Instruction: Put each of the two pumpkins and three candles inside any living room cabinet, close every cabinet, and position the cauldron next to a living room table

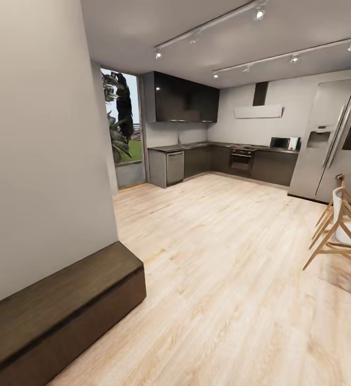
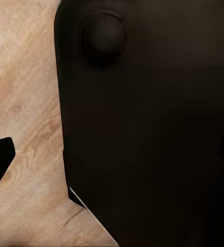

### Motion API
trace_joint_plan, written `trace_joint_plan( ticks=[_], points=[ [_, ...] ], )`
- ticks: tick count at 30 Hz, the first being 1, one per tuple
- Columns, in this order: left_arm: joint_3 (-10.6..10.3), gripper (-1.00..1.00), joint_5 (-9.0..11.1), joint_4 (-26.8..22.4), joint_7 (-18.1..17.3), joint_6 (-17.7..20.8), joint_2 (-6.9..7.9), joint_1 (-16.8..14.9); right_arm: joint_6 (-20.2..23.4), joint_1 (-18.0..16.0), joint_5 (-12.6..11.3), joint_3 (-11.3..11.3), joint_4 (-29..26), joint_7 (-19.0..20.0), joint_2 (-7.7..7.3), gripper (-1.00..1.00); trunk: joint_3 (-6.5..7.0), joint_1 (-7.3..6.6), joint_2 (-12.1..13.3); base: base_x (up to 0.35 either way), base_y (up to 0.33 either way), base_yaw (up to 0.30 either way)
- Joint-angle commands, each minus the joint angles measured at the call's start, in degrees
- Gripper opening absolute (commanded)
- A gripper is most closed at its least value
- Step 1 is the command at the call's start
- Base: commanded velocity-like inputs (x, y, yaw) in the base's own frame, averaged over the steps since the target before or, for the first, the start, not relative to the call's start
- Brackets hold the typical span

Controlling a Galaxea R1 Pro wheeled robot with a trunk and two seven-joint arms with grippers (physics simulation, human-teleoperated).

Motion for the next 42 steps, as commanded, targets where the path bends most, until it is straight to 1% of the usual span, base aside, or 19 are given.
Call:
trace_joint_plan(
  ticks=[1, 2, 7, 9, 11, 19, 29, 32, 35, 38, 42],
  points=[
    [0.0, 1.00, 0.0, 0.0, 0.0, 0.0, 0.00, 0.0, 0.0, 0.0, 0.0, 0.0, 0.0, 0.0, 0.00, 1.00, -0.03, 0.00, 0.0, 0.000, 0.000, 0.000],
    [0.2, 1.00, 0.3, -0.2, -0.2, 0.1, 0.17, 0.2, -0.2, -0.2, -0.3, 0.0, -0.1, -0.1, 0.07, 1.00, -0.03, 0.00, 0.0, 0.000, 0.000, 0.000],
    [0.1, 1.00, 0.4, -0.2, -0.2, 0.1, 0.21, 0.2, -0.1, -0.2, -0.2, 0.0, 0.0, -0.1, 0.08, 1.00, -0.03, 0.00, 0.0, 0.000, 0.000, 0.000],
    [0.1, 1.00, 0.3, -0.8, -0.2, -0.1, 0.74, 0.3, -0.8, -0.8, -0.2, -0.1, 0.1, -0.2, 0.09, 1.00, -0.03, 0.00, 0.0, 0.000, 0.000, 0.000],
    [0.1, 1.00, 0.3, -1.5, -0.2, -0.1, 0.95, 0.3, -1.4, -1.0, -0.3, -0.1, 0.1, -0.2, 0.09, 1.00, -0.03, 0.00, 0.0, 0.000, 0.000, 0.000],
    [0.1, 1.00, 0.3, -2.0, -0.2, -0.2, 1.05, 0.4, -3.8, -1.1, -0.1, 0.0, 0.1, -0.2, 0.09, 1.00, -0.03, 0.00, 0.0, 0.000, 0.000, 0.000],
    [0.1, 1.00, 0.3, -2.1, -0.2, -0.3, 1.05, 0.4, -4.0, -1.1, -0.3, -0.1, 0.1, -0.2, 0.09, 1.00, -0.03, 0.00, 0.0, 0.000, 0.000, 0.000],
    [0.1, 1.00, 0.3, -2.3, -0.2, -1.4, 1.05, 0.4, -4.4, -1.1, -0.3, -0.1, 0.1, -0.2, 0.09, 1.00, -0.03, 0.00, 0.0, 0.000, 0.000, 0.000],
    [0.1, 1.00, 0.3, -2.4, -0.2, -4.4, 1.01, 0.3, -4.6, -1.1, -0.3, -0.1, 0.1, -0.2, 0.09, 1.00, -0.03, 0.00, 0.0, 0.000, 0.000, 0.000],
    [0.1, 1.00, 0.3, -2.5, -0.2, -8.1, 1.05, -0.2, -4.8, -1.1, -0.3, 0.0, 0.1, -0.2, 0.09, 1.00, -0.03, 0.00, 0.0, 0.031, 0.000, 0.000],
    [-0.1, 1.00, -0.1, -4.0, -0.2, -9.5, 1.18, -0.5, -4.9, -1.1, -0.3, -0.1, 0.1, -0.2, 0.05, 1.00, -0.03, 0.00, 0.0, 0.208, 0.000, 0.000]
  ],
)
